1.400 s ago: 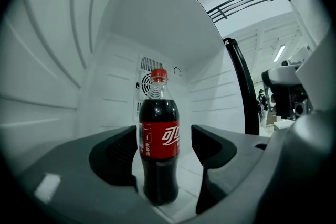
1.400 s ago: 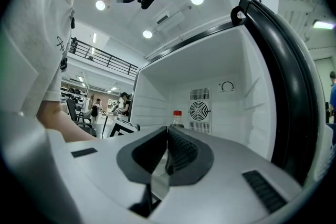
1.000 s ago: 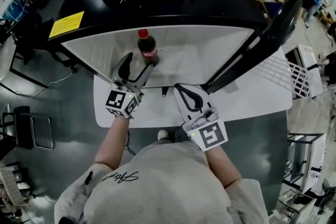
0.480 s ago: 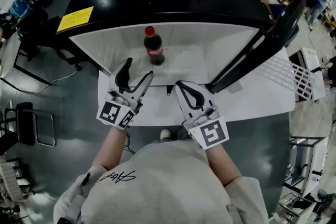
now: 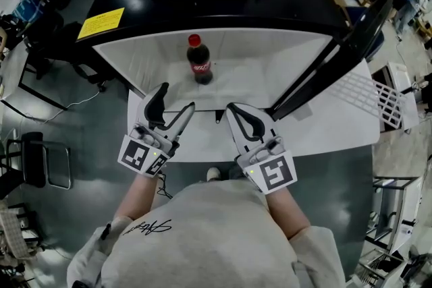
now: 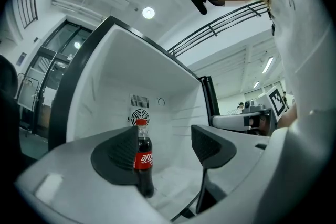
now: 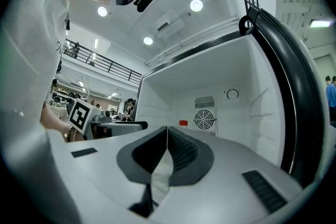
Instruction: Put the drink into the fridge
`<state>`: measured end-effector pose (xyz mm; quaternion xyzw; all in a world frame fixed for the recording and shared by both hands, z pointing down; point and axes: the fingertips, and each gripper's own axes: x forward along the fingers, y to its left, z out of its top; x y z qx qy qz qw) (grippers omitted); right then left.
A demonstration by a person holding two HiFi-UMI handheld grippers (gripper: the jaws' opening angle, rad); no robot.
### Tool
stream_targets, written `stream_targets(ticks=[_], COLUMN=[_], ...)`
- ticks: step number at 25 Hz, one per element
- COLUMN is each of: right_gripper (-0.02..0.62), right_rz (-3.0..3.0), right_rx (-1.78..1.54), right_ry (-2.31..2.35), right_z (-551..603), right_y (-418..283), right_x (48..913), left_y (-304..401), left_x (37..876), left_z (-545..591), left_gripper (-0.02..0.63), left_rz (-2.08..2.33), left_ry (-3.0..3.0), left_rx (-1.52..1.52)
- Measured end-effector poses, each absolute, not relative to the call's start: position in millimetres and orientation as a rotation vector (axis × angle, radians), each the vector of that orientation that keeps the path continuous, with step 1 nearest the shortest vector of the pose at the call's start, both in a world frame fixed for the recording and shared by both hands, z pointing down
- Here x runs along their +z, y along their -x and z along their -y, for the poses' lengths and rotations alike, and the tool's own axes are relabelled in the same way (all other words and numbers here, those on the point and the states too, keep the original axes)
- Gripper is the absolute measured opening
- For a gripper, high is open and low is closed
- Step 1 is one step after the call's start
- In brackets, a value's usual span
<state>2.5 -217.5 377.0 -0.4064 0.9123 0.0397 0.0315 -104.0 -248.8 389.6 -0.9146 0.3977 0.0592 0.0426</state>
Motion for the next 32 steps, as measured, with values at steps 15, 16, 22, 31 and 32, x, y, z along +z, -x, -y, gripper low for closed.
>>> stream_targets(ticks=[15, 16, 22, 31, 32], right_gripper=[0.012, 0.012, 0.012, 0.012, 0.012], right_rz=[-2.794, -2.791, -2.783, -2.783, -2.786], right_rx=[0.159, 0.162, 0.153, 0.167, 0.162], right_ry=[1.227, 1.227, 1.227, 1.22, 1.219], right_z=[209.9, 210.0, 208.3, 205.6, 205.0], right_y=[-0.4, -0.8, 0.4, 5.8, 6.5], right_x=[358.9, 357.9, 356.1, 353.1, 353.4], left_y=[102.1, 102.1, 106.0, 113.3, 113.8], left_x=[371.6, 370.3, 370.2, 368.5, 368.3], left_z=[226.1, 224.9, 222.3, 219.2, 218.9], left_gripper=[0.311, 0.308, 0.24, 0.091, 0.082], left_rz=[-1.132, -1.13, -1.142, -1.169, -1.171], left_ry=[2.835, 2.83, 2.821, 2.798, 2.798], left_rx=[0.197, 0.199, 0.192, 0.2, 0.202])
